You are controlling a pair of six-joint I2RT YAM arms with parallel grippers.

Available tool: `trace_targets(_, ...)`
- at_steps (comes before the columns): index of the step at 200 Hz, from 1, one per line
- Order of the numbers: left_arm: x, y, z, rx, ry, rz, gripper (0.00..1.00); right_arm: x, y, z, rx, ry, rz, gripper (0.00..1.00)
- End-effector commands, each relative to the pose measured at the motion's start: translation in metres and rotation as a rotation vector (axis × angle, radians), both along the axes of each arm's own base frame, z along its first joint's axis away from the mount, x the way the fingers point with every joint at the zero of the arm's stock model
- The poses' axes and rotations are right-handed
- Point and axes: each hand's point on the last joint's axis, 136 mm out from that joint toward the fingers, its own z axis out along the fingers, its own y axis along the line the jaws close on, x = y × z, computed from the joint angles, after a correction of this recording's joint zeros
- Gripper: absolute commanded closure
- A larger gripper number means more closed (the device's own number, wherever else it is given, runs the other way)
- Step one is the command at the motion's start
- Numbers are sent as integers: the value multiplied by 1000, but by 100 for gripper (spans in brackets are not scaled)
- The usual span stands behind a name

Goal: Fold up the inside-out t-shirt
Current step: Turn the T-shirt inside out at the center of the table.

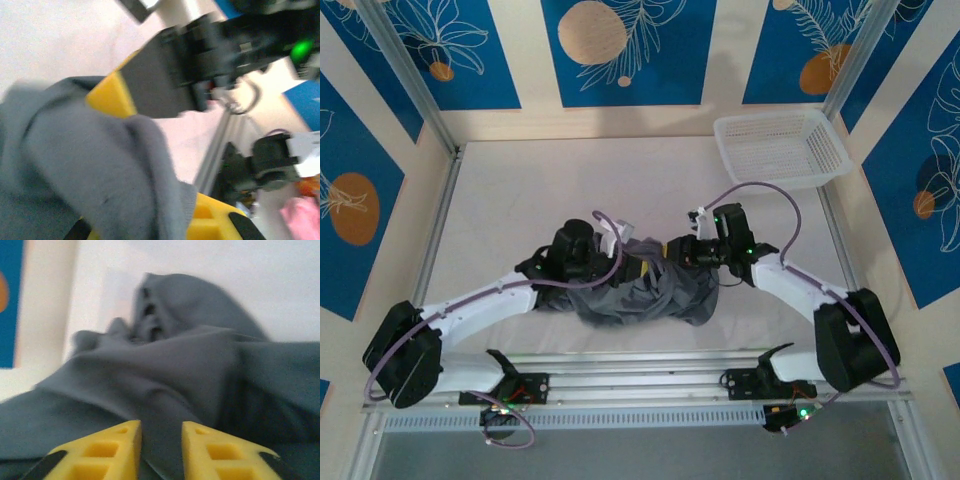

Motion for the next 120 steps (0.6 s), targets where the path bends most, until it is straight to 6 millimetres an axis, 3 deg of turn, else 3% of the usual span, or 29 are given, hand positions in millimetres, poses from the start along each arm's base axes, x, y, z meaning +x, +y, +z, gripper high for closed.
trace_targets(1,-15,2,43,-117,20,-80,100,-4,-10,12,-22,-47,-29,65)
trace_targets(25,-5,12,34,-92,52,-32,100,-22,-12,58,10,-284,-42,53)
trace_targets(38,-1,14,31,-86,62,-12,100,-49,2,82,46,-500,57,50)
trace_targets(57,1,15,29,-74,64,1,100,-87,22,98,-1,-810,181,54)
trace_targets(77,2,14,31,-78,67,-5,100,-92,32,92,-128,-914,219,53)
trace_targets(100,2,14,36,-87,71,-2,100,-71,38,72,-321,-954,223,31)
trace_targets(120,1,15,42,-92,75,0,100,-49,40,47,-478,-960,219,35)
